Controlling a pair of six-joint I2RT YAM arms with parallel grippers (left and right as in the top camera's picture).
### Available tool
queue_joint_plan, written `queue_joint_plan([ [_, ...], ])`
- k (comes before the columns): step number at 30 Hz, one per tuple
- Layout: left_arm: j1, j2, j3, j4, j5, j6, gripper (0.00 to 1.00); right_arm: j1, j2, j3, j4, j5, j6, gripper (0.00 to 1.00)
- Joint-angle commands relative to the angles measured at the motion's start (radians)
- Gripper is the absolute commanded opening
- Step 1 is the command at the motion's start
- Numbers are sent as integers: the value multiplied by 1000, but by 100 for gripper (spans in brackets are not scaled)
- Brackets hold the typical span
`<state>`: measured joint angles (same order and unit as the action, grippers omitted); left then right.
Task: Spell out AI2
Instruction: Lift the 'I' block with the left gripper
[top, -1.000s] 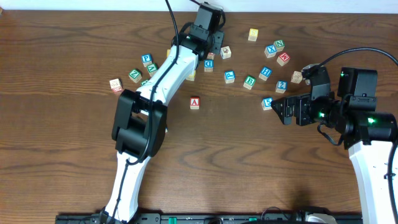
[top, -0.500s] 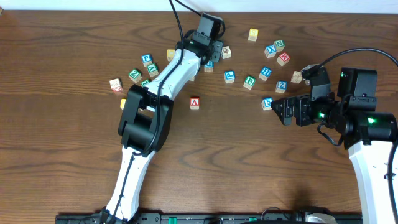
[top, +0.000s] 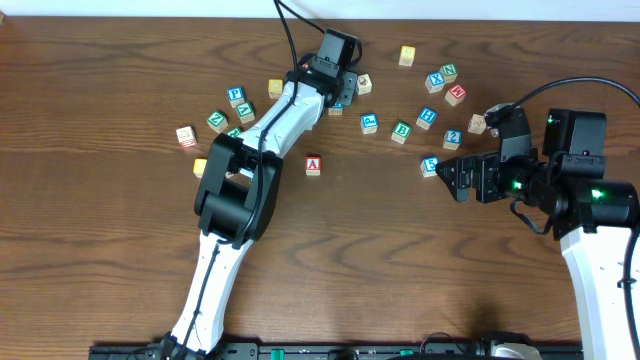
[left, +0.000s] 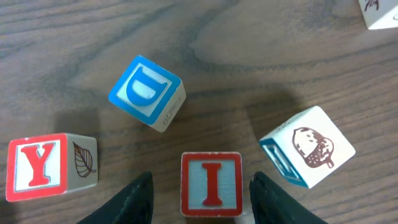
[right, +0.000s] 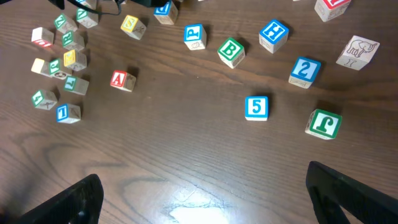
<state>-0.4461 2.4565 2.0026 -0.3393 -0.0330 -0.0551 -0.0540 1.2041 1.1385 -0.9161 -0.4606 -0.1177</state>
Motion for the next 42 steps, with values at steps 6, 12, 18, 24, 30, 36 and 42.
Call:
queue_joint_plan([
  [6, 2, 60, -11, 16, -10, -14, 49, -4, -1, 21, -2, -17, -10, 99],
  [12, 2, 71, -11, 37, -10, -14, 49, -4, -1, 21, -2, -17, -10, 99],
  [18, 2, 70, -11, 61, -10, -14, 39, -4, -1, 21, -5, -17, -10, 99],
  [24, 2, 64, -11, 58, -10, -14, 34, -4, -1, 21, -5, -17, -11, 99],
  [30, 2, 26, -11, 48, -9, -14, 33, -4, -1, 21, -5, -12, -11, 99],
  [36, 2, -48, -11, 14, -10, -14, 33, -4, -1, 22, -5, -13, -11, 99],
  [42, 2, -135, -11, -45, -10, -14, 29, -4, -1, 21, -5, -13, -11, 99],
])
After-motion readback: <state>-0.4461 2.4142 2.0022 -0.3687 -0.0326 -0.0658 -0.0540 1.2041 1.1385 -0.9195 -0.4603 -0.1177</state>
